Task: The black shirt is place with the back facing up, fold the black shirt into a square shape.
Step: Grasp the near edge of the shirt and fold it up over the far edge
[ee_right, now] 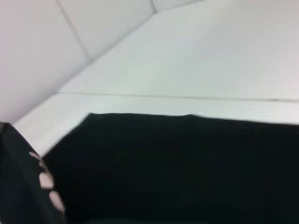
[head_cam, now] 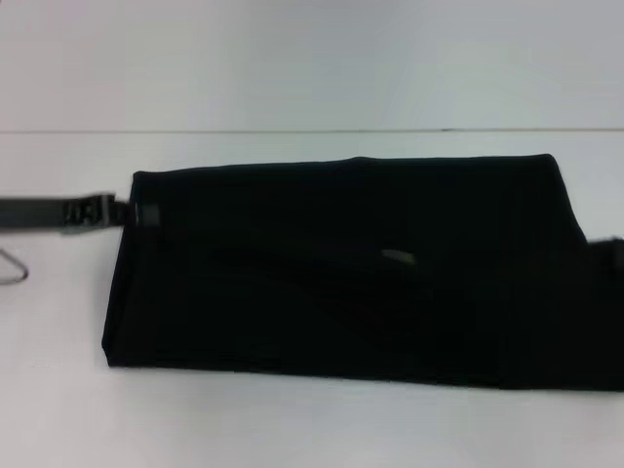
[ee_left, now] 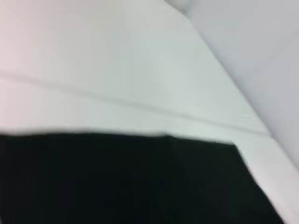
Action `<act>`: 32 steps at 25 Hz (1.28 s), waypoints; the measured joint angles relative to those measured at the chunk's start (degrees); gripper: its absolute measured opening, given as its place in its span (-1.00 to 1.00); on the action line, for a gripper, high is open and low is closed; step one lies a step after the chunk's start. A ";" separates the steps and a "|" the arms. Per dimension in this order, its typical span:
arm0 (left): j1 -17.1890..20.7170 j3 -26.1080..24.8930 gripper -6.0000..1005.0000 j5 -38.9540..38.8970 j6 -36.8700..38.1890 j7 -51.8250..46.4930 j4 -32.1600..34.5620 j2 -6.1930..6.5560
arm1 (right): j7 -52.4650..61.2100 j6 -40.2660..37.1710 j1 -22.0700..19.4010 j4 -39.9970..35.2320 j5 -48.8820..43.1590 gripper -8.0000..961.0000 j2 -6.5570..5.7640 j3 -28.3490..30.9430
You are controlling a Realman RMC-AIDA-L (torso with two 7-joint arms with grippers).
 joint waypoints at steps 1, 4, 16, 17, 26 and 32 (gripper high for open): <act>-0.65 0.02 -0.96 0.03 -2.23 -0.09 -0.59 0.00 | 0.52 3.18 1.44 1.05 -0.02 -0.91 0.01 -1.12; -2.42 0.59 -0.96 0.10 -9.94 -0.35 -2.60 -0.19 | 1.25 9.52 4.16 3.64 0.11 -0.91 0.00 -2.67; -5.02 8.55 -0.96 -0.23 -29.22 -0.43 -6.19 -3.18 | 2.89 37.10 13.01 13.39 0.16 -0.91 1.97 -7.91; -5.11 8.74 -0.96 -0.24 -29.55 -0.42 -6.20 -3.31 | 2.89 38.11 13.63 13.49 0.17 -0.91 2.22 -8.39; -6.46 8.95 -0.96 -0.29 -33.09 -0.42 -5.71 -3.38 | 2.99 46.28 18.32 13.25 0.25 -0.91 3.56 -10.67; -7.62 8.95 -0.96 -0.35 -35.71 -0.39 -5.61 -3.07 | 3.58 49.07 19.64 13.10 1.47 -0.91 3.58 -11.74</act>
